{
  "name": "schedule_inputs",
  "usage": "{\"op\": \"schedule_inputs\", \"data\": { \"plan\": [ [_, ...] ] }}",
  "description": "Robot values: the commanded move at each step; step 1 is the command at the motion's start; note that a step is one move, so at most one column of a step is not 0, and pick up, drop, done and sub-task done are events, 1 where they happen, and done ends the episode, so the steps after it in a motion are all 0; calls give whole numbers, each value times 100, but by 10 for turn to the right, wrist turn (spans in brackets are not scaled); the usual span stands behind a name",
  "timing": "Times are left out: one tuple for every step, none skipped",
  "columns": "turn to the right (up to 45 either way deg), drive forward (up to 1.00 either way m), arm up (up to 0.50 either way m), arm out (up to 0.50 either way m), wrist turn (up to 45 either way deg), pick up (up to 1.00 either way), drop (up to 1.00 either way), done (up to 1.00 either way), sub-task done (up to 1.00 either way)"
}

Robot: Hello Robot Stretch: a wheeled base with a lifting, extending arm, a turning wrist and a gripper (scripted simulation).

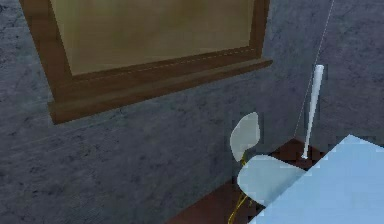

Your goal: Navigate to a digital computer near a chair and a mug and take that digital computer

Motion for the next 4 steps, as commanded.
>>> {"op": "schedule_inputs", "data": {
  "plan": [
    [0,0,0,0,450,0,0,0,0],
    [0,0,0,0,450,0,0,0,0],
    [0,0,0,0,180,0,0,0,0],
    [0,0,-30,0,0,0,0,0,0]
  ]
}}
